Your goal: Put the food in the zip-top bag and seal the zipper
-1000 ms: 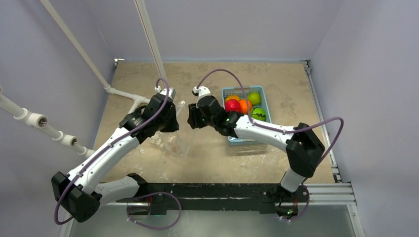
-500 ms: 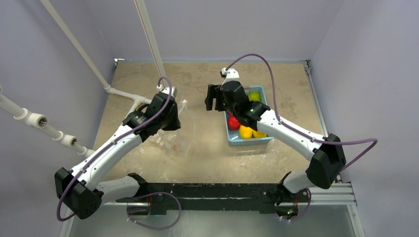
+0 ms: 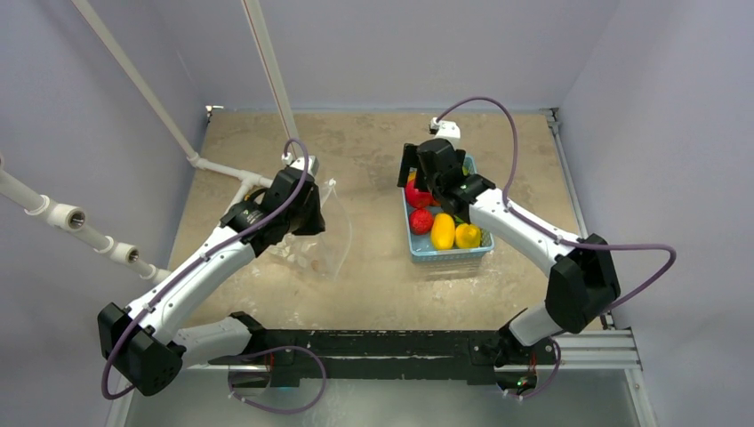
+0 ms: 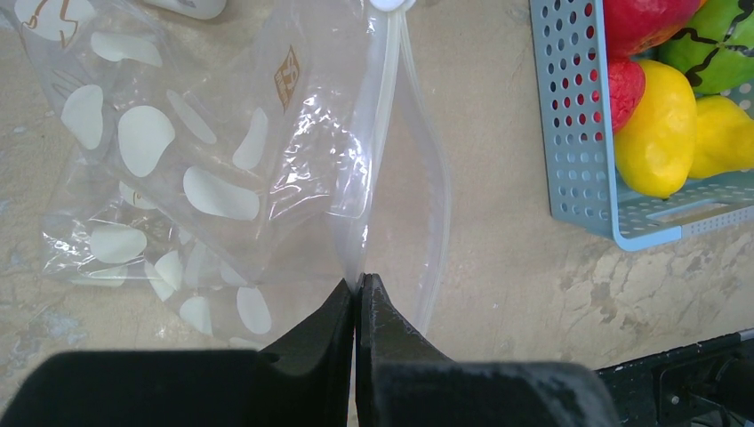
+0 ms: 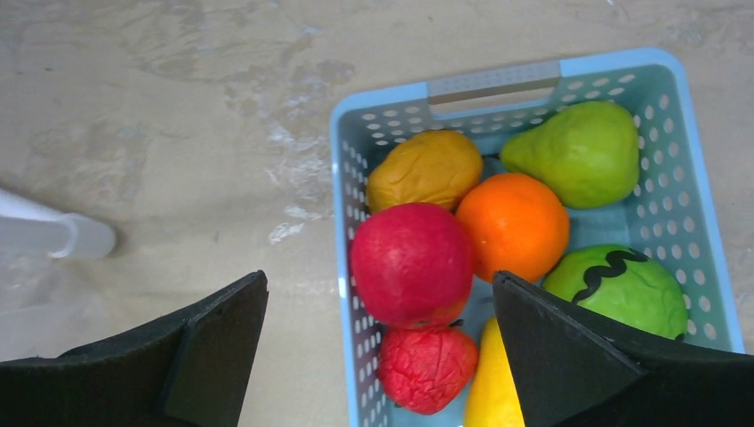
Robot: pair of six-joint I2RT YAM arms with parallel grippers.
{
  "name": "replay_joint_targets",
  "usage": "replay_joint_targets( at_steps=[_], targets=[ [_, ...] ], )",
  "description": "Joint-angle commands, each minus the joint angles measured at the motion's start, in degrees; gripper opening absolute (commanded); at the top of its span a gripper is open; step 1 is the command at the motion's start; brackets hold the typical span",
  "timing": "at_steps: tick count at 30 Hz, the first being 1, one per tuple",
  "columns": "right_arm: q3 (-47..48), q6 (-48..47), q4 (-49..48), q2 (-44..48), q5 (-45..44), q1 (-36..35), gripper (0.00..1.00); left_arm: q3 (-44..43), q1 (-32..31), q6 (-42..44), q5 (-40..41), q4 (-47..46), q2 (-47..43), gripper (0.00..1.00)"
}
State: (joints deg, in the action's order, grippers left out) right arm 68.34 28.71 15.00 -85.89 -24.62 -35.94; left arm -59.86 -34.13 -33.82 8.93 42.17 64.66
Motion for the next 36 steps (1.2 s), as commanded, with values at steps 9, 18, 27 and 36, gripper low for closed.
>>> replay_joint_targets(
  at_steps=[9,18,27,36],
  targets=[
    [-1.76,1.94,-4.35,-5.74,0.00,2.96,0.95,1.76,0.20,0.55,-0.67,-2.78,-2.10,0.00],
    [-3.14,1.70,-7.23,-7.64,1.89,3.70,0.88,1.82,0.20,0.49,-0.29,-2.08,-3.03,0.00],
    [-4.93,1.78,-9.20,-8.92,3.82,3.85,0.86,1.89,0.20,0.34,-0.22,-1.89,-3.01,0.00],
    [-6.95,2.23,-10.41,-8.66,3.39,4.05,0.75,1.76,0.20,0.34,-0.14,-1.66,-3.05,0.00]
  ],
)
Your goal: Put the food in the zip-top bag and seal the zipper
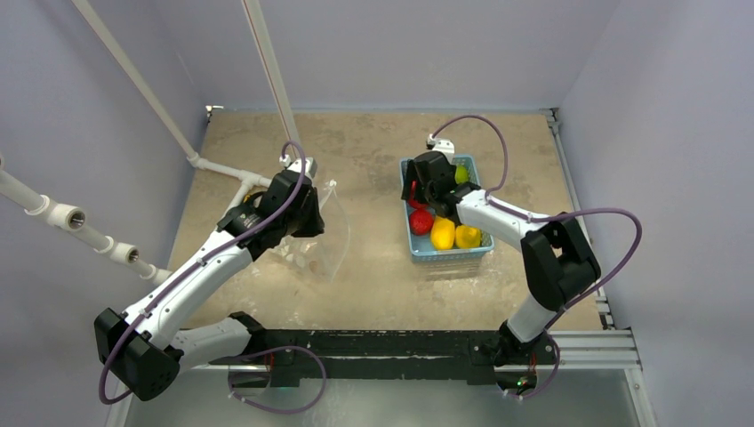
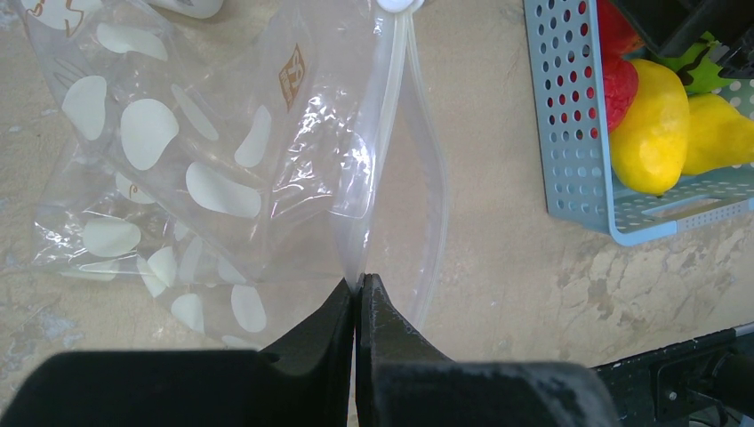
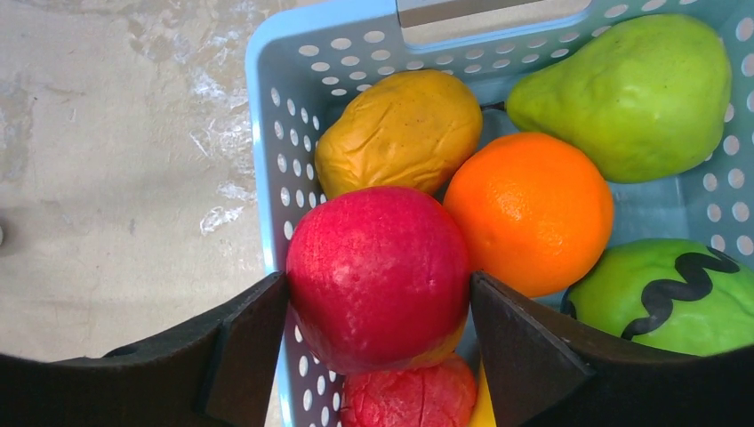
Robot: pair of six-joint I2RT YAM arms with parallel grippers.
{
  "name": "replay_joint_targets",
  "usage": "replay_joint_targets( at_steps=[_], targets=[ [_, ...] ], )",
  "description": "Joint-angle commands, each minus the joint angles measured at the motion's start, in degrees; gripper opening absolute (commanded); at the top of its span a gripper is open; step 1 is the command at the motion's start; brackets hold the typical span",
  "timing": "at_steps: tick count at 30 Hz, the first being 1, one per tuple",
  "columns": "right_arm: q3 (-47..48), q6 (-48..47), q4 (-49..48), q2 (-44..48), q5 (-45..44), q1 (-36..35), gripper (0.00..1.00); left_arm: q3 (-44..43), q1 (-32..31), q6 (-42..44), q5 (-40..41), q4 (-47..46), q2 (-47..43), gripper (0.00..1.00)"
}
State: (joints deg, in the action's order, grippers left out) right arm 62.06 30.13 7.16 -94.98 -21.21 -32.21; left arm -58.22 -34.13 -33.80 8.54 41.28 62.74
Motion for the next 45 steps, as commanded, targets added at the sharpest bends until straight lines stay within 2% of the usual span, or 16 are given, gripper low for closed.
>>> replay_joint_targets(
  at_steps=[1,3,9,14,21,32,35,45],
  targets=[
    [-0.83,0.81,-2.72,0.61,-0.03,0.34,0.72,0.12,0.20,0.22,0.26,-0.76,-1.05,0.00],
    [-0.98,0.81,-2.76,0.82,-0.11,0.42,0.67,0.07,0.20,0.22,0.25,-0.77,-0.96,0.00],
    [-0.91,0.38,-2.38,2.99,-0.46,0.45,0.39,0.05,0.23,0.05,0.16,-0.79,-0.94,0.00],
    [-0.34,0.17,-1.01,6.19,-0.83,0.54,0.24,0.14,0.20,-0.03,0.25,-0.82,-0.80,0.00],
    [0.57,-3.01,-0.42,11.31,-1.01,0.47,0.18,0.19,0.25,-0.41,0.43,-0.96,-0.78,0.00],
    [1.51,-7.77,-1.08,20.24,9.14,-1.46,0.14,-0.49,0.20,-0.50,0.82,-1.47,-0.07,0.00],
    [1.10,-9.28,-2.20,22.11,12.31,-4.04,0.14,-0.71,0.23,-0.52,1.04,-1.47,0.11,0.00],
    [1.75,-11.41,-2.79,23.05,14.61,-17.59,0.13,-1.37,0.20,-0.51,1.40,-1.15,0.18,0.00]
  ],
)
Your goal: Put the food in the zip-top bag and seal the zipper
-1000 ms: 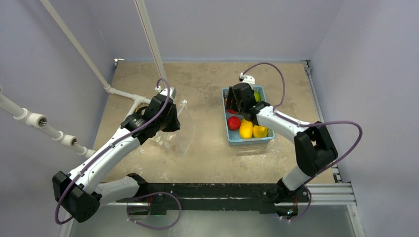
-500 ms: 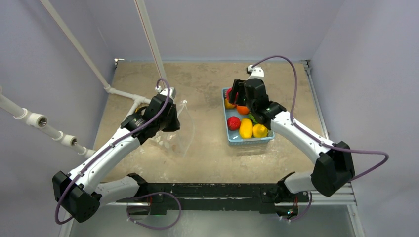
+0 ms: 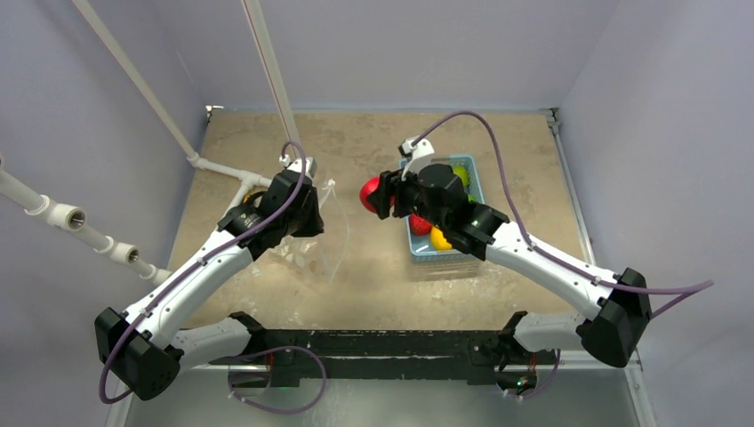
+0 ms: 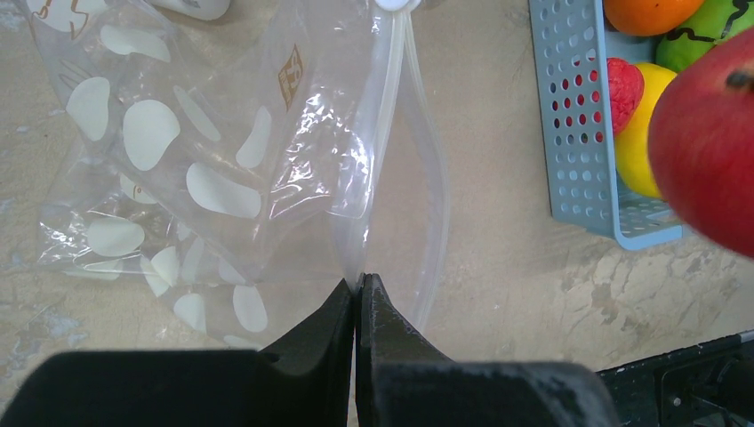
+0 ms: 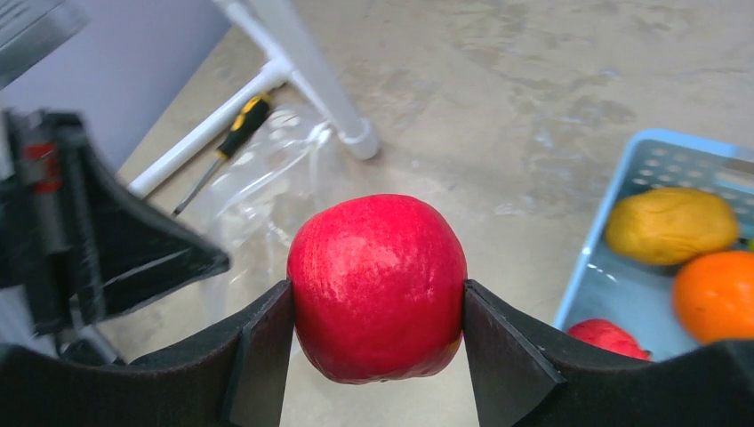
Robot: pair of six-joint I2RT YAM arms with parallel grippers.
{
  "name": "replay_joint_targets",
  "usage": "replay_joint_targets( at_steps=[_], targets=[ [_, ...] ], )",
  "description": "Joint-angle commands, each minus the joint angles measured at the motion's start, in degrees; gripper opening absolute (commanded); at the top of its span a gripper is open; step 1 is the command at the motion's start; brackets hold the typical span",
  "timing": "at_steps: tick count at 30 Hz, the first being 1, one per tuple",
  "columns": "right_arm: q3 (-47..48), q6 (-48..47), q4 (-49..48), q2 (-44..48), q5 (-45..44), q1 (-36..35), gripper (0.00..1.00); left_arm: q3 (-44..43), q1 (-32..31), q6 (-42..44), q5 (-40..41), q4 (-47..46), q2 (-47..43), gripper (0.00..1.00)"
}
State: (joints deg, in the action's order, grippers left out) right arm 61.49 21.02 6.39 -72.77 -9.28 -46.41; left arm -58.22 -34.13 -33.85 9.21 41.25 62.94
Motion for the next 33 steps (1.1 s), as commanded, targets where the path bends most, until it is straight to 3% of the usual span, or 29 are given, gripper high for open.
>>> replay_joint_targets(
  at_steps=[1,12,25,29,33],
  targets=[
    [2.24,-2.60,-2.19,0.61,3.48,-4.33,0.13,-1.44,0.23,-0.51,0.72,-1.10,-0.06,0.00],
    [2.29,-1.72,-5.01,-4.27,4.40,-10.66,0.13,-1.69,0.20,-0.87,-0.01,-0.94,-0.91,0.00],
    [4.19,0.65,-10.11,-12.26,3.32,-13.03,0.16,-3.32,0.20,-1.59,-1.95,0.65,-2.67,0.00],
    [5.04,1.34,-10.67,-14.99,2.25,-13.22,0.20,-4.17,0.20,-1.71,-2.42,1.22,-3.21,0.00],
    [6.31,2.40,-10.20,-17.36,0.22,-13.35,0.34,-4.83,0.20,-2.09,-3.17,1.84,-3.84,0.00]
  ],
)
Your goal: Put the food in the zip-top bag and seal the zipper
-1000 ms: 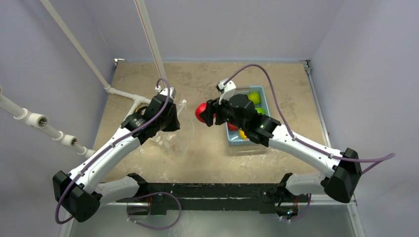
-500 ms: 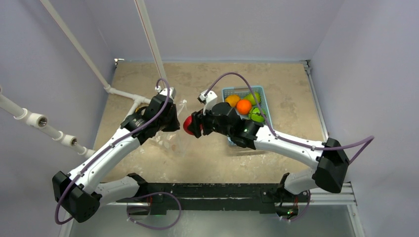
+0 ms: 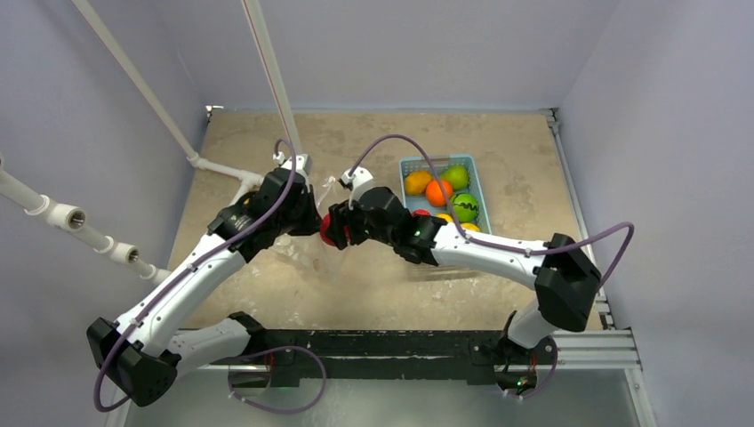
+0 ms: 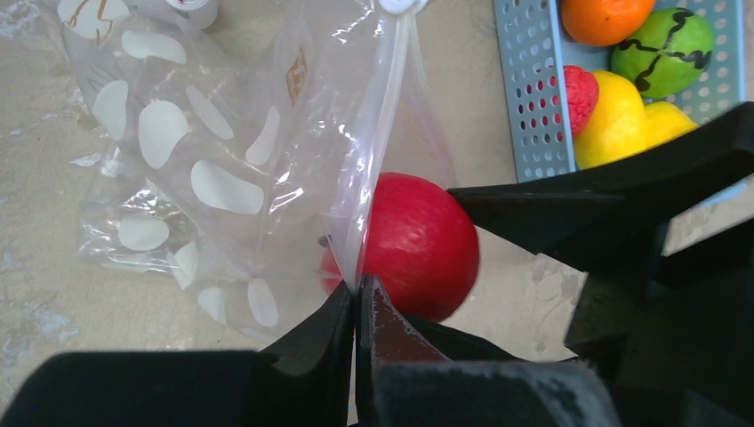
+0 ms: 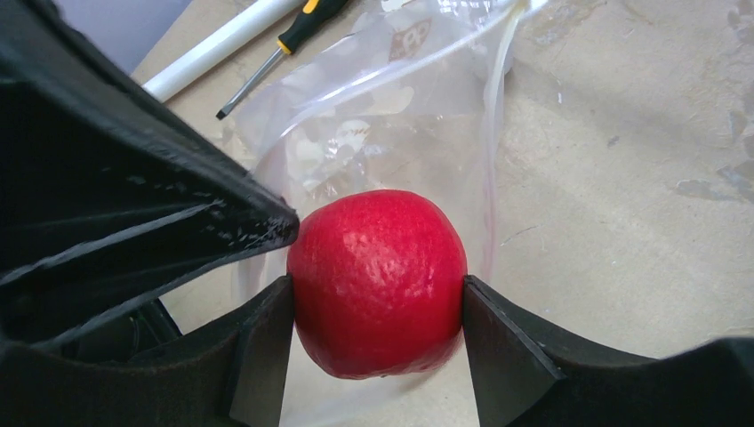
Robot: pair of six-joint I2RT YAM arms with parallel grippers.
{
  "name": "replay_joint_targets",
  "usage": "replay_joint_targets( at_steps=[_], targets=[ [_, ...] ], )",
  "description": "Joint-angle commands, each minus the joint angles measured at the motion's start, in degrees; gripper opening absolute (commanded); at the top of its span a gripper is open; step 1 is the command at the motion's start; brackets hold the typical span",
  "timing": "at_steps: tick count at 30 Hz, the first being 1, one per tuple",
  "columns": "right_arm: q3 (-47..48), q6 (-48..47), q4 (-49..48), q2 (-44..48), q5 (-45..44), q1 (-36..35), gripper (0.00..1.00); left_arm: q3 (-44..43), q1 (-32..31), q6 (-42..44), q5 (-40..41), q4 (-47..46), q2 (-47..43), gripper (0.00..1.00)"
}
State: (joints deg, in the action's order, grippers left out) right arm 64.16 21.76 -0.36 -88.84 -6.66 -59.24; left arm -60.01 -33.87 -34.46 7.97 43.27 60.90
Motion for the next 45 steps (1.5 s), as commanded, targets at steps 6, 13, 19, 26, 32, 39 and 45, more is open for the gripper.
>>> replay_joint_targets(
  at_steps=[6,13,19,26,32,39,45],
  targets=[
    [5.02,2.32,-2.95,-2.60,-4.06,-0.52,0.68,-3.80,-0.01,-1.69,-2.60,0.26,-1.89,0.00],
    [5.07,3.58,-1.19,-0.63,-6.61,-0.52,0.89,-3.68,-0.06,-1.87,-1.03,0.20,-2.28,0.00],
    [3.31,5.27,2.49,3.97,-9.98,-0.52,0.89,-3.76,-0.06,-1.72,-0.73,-0.26,-1.72,0.00],
    [2.00,9.28,9.47,9.24,-20.07,-0.28,0.87,-3.80,-0.06,-1.47,-0.42,-0.94,-1.14,0.00],
    [1.90,12.34,16.28,11.22,-25.36,3.26,0.86,-3.81,-0.06,-1.32,-0.36,-1.16,-1.20,0.00],
    [1.49,13.95,21.11,11.63,-26.52,12.25,0.87,-3.30,-0.06,-1.14,-0.40,-1.25,-2.22,0.00],
    [0.31,16.61,24.52,8.50,-29.41,19.79,0.88,-3.74,-0.06,0.05,0.03,-0.82,-2.61,0.00]
  ],
)
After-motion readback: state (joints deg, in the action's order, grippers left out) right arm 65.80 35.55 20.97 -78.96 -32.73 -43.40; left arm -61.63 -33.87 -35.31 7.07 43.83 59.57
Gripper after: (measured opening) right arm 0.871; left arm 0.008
